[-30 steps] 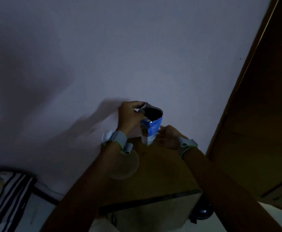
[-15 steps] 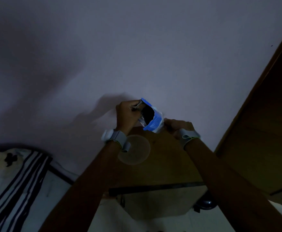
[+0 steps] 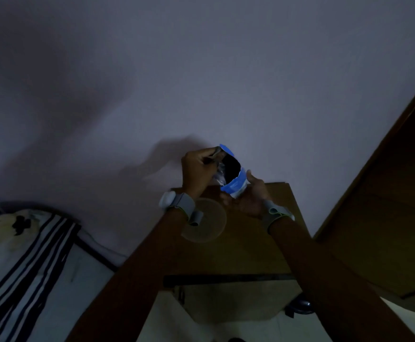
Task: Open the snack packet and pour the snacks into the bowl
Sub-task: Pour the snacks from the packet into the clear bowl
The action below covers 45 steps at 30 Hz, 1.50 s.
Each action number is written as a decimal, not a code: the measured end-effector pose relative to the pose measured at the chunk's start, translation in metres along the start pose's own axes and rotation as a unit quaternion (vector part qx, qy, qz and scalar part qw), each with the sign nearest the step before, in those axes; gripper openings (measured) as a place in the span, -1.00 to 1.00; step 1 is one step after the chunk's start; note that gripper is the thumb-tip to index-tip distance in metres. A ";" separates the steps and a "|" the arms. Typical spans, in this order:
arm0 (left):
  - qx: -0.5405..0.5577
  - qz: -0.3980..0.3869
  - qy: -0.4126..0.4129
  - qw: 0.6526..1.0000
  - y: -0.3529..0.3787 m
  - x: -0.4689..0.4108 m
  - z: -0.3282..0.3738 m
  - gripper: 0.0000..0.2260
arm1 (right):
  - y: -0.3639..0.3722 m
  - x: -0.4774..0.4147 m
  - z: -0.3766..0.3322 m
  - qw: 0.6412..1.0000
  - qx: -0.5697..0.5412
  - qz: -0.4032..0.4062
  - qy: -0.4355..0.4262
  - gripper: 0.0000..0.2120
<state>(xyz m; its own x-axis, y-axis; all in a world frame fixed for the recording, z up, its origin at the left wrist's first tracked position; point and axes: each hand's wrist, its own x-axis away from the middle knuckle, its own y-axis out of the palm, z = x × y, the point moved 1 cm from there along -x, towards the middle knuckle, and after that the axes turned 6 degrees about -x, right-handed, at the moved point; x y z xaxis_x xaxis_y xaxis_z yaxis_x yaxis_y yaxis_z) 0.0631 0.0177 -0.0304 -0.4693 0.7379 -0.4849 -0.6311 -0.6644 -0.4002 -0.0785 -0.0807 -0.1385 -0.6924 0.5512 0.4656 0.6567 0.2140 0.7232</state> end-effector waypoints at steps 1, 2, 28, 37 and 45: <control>-0.012 0.004 -0.006 1.000 -0.003 -0.001 -0.002 -0.88 | 0.002 0.000 -0.004 1.000 -0.004 0.002 -0.016 -0.39; -0.025 0.009 -0.002 1.000 -0.007 -0.002 -0.007 -0.83 | 0.001 -0.002 -0.009 0.999 0.001 0.011 -0.036 -0.41; -0.110 0.002 -0.228 0.967 -0.025 0.103 -0.133 -0.82 | 0.051 0.009 -0.022 0.743 0.470 0.006 -0.478 -0.70; -0.058 0.029 -0.279 0.958 -0.027 0.118 -0.140 -0.69 | 0.090 0.018 -0.013 0.636 0.553 -0.089 -0.531 -0.71; -0.062 0.003 -0.261 0.963 -0.024 0.123 -0.139 -0.63 | 0.098 0.019 -0.008 0.619 0.568 -0.105 -0.532 -0.63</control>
<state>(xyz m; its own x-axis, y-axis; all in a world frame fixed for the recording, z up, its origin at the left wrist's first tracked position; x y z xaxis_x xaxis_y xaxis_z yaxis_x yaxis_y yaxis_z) 0.1062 0.1081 -0.1890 -0.7395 0.6718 -0.0422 -0.5648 -0.6534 -0.5040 -0.0298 -0.0557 -0.0541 -0.6054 0.5055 -0.6148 0.7911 0.4670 -0.3950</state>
